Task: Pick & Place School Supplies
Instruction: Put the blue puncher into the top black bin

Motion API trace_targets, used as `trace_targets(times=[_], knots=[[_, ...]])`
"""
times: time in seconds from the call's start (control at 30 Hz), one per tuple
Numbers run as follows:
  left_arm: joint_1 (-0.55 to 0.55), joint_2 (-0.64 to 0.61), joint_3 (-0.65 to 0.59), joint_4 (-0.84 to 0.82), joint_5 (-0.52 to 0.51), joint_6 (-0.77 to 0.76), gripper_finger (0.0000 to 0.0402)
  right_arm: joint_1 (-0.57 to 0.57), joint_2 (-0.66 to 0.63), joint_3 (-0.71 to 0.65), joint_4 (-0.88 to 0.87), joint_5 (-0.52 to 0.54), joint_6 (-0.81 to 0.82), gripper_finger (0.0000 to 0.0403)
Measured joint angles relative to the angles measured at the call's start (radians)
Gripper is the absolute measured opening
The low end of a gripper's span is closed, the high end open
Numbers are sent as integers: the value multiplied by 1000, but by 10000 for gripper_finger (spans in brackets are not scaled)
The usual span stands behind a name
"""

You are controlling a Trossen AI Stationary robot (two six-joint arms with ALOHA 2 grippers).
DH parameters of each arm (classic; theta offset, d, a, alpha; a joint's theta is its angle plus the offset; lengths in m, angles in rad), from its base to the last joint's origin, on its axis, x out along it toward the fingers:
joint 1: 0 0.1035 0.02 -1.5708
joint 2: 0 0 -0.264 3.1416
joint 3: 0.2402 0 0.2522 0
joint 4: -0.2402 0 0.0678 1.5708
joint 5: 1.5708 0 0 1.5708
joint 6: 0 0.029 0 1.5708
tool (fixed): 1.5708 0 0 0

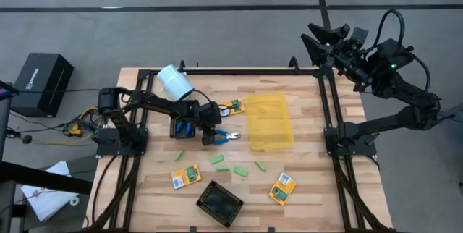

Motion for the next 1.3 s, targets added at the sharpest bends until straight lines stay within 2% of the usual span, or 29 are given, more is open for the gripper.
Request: trace_targets(times=[0.13,0.3,0.47,0.63,0.83,1.0,1.1,1.17,1.3], knots=[[0,2,0,9,12,0,106,0,0,0,0,0,0,235],[0,2,-1,10,57,-23,24,0,0,0,0,0,-3,235],[-1,-8,-1,11,88,-104,26,0,0,0,0,0,-3,235],[14,-89,3,34,92,-160,22,0,0,0,-1,0,-3,235],[71,-256,3,36,29,-288,22,0,0,0,-4,-1,-12,235],[104,-396,3,10,-73,-393,22,0,0,0,-5,-3,-20,235],[108,-467,4,-99,-152,-459,22,0,0,0,-8,-3,-22,235],[105,-502,4,-232,-203,-512,22,0,0,0,-8,-4,-23,235],[77,-552,3,-431,-256,-601,22,0,0,0,-12,-4,-25,235]])
